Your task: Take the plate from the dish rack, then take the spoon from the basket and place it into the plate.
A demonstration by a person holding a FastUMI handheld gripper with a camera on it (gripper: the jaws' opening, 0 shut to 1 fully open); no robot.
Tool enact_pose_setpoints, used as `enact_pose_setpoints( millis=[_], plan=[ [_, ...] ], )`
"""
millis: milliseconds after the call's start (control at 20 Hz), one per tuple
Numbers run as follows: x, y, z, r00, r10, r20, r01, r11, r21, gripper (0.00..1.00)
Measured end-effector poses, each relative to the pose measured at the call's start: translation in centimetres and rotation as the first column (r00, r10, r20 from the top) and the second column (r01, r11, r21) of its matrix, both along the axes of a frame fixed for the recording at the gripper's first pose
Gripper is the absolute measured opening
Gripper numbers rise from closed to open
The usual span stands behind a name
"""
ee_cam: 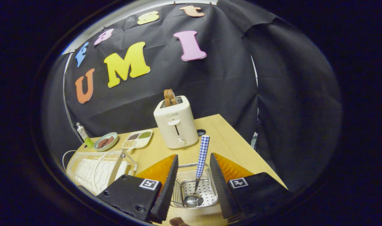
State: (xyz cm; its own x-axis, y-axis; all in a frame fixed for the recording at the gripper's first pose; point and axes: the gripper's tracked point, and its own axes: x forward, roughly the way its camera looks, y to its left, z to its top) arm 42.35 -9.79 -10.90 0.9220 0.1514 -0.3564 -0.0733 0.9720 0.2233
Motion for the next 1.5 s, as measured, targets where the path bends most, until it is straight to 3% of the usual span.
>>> enact_pose_setpoints(
  millis=[150,200,300,650,900,1250,1500],
  plan=[
    [0.9,-0.5,-0.6,1.0,-0.03,0.008,0.03,0.999,-0.021,0.47],
    [1.6,-0.4,-0.7,1.0,-0.025,0.012,0.026,0.999,-0.019,0.3],
    [0.6,-0.1,0.0,1.0,-0.02,0.017,0.02,1.0,-0.005,0.17],
    [-1.8,-0.4,4.4,0.991,-0.063,0.114,0.07,0.996,-0.059,0.16],
    [-5.3,0.7,10.3,0.961,-0.071,0.266,0.105,0.988,-0.115,0.15],
    [-14.7,5.9,17.2,0.92,-0.011,0.393,0.063,0.991,-0.12,0.15],
    [-22.7,10.8,18.7,0.892,0.017,0.452,0.026,0.996,-0.089,0.15]
  ],
)
